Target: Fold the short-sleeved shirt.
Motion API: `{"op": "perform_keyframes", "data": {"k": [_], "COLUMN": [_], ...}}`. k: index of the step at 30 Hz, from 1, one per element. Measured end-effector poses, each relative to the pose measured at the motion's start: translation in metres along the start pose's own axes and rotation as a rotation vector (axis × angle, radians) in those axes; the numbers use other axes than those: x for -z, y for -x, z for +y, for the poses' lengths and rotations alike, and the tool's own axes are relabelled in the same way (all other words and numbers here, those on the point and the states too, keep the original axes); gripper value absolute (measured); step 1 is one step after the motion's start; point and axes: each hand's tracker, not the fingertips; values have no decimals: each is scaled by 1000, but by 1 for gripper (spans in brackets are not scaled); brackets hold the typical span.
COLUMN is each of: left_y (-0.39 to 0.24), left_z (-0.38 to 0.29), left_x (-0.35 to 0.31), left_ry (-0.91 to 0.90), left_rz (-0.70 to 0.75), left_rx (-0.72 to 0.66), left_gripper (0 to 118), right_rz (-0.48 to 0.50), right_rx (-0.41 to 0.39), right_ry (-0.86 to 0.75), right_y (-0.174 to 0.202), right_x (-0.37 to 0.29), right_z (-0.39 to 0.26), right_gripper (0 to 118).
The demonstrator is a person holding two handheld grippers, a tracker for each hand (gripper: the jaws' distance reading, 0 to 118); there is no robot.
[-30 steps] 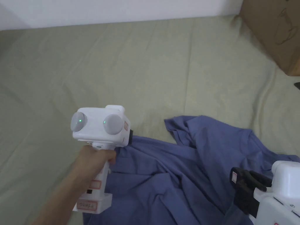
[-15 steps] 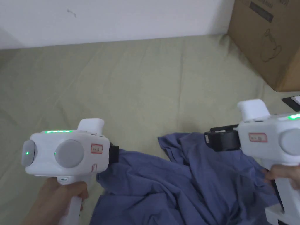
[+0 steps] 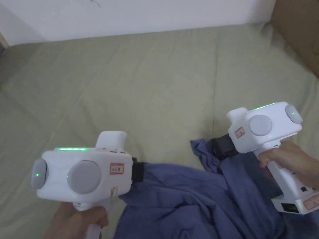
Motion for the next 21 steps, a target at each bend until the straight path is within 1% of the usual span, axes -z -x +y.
{"op": "perform_keyframes", "data": {"k": [1, 2, 3, 4, 5, 6, 7, 8, 9, 12, 14, 17, 19, 21], "left_y": [0, -1, -1, -1, -1, -2, -4, -5, -5, -5, -5, -4, -5, -4], "left_z": [0, -1, -1, -1, -1, -2, -2, -3, -4, -5, -3, 2, 8, 12], "left_x": [0, -1, -3, -5, -7, -10, -12, -15, -20, -38, -54, -84, -110, -139], "left_ry": [1, -3, -8, -6, -13, -16, -13, -16, -17, -30, -55, -107, -161, -204], "left_rz": [0, 3, 7, 4, -1, 5, 17, 27, 30, 25, 35, 56, 81, 86], "left_rx": [2, 2, -10, -16, -19, -20, -10, 3, 2, 2, 5, 6, 25, 14], "left_gripper": [6, 6, 6, 6, 6, 6, 6, 6, 6, 6, 6, 6, 6, 6], "right_rz": [-14, -29, -54, -60, -103, -89, -59, -68, -54, -47, -59, -29, -28, -66], "right_rx": [-5, -21, -37, -40, -47, -24, 20, 54, 74, 86, 130, 207, 228, 243], "right_ry": [-3, -3, -4, -4, 4, 7, 5, 5, -4, -62, -135, -243, -319, -396], "right_y": [1, 2, 3, 4, 0, -2, -3, -4, -7, -15, -23, -44, -54, -61], "right_x": [-5, -8, -11, -13, -10, -12, -15, -20, -27, -62, -101, -166, -214, -264], "right_z": [-2, -3, -3, -3, -2, -2, -4, -4, -5, -9, -11, -12, -15, -21], "right_gripper": [58, 35, 27, 18, 9, 3, 3, 3, 3, 3, 3, 3, 3, 3]}}
